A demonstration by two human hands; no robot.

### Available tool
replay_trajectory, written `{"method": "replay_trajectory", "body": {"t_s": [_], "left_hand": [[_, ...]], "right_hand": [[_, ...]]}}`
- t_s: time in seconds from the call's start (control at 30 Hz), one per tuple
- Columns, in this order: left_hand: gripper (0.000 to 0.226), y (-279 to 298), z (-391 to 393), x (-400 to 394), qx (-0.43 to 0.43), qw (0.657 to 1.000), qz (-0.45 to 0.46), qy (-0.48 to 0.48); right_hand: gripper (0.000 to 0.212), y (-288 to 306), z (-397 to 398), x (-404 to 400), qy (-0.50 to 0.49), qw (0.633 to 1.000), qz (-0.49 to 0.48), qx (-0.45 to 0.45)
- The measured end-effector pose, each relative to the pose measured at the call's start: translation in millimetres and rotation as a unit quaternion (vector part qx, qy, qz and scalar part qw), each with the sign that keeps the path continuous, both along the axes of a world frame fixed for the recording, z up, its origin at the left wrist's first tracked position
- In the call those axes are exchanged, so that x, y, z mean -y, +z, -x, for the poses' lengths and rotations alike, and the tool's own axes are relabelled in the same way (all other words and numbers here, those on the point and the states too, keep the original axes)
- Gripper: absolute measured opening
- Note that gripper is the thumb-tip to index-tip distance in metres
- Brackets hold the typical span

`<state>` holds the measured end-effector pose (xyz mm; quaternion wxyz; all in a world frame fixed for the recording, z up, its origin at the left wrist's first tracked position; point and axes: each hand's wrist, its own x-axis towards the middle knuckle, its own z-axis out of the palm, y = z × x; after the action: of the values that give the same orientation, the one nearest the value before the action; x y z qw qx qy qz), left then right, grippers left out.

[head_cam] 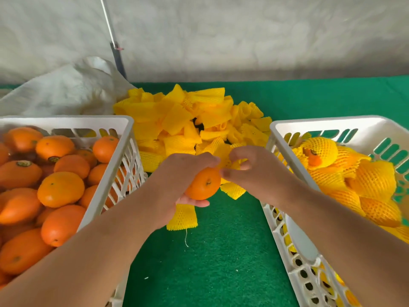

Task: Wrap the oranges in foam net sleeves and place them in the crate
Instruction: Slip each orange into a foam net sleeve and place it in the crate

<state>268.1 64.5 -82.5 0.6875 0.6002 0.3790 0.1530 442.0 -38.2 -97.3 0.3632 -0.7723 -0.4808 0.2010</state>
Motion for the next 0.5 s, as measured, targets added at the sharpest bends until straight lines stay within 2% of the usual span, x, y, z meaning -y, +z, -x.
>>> {"method": "replay_trajectory", "body": {"t_s": [0.07,0.17,0.27,0.33,0.4,0.5], "left_hand": [[0.019,5.4,-2.1,0.3,0.020,0.999,-0.028,0.018],[0.008,7.9,-0.6,3.1,0.036,0.996,-0.034,0.068],[0.022,8.5,-1.0,2.6,0.009,0.996,-0.042,0.072],[0.011,7.5,-1.7,-0.3,-0.006,0.996,-0.019,0.090],[0.023,5.5,-1.3,-5.0,-0.021,0.995,0.024,0.095],[0.038,7.9,-0.7,-6.2,-0.014,0.990,0.096,0.102]], "right_hand": [[0.022,-0.2,1.0,-0.8,-0.010,0.999,-0.022,0.033],[0.025,0.9,-2.2,-2.3,-0.033,0.996,-0.043,0.076],[0.028,2.3,-4.9,0.4,-0.057,0.996,-0.039,0.059],[0.027,1.9,-4.6,2.1,-0.062,0.996,-0.057,0.029],[0.020,4.3,-1.1,3.3,-0.061,0.996,-0.060,0.021],[0.022,7.4,0.9,1.8,-0.058,0.996,-0.062,0.017]]}}
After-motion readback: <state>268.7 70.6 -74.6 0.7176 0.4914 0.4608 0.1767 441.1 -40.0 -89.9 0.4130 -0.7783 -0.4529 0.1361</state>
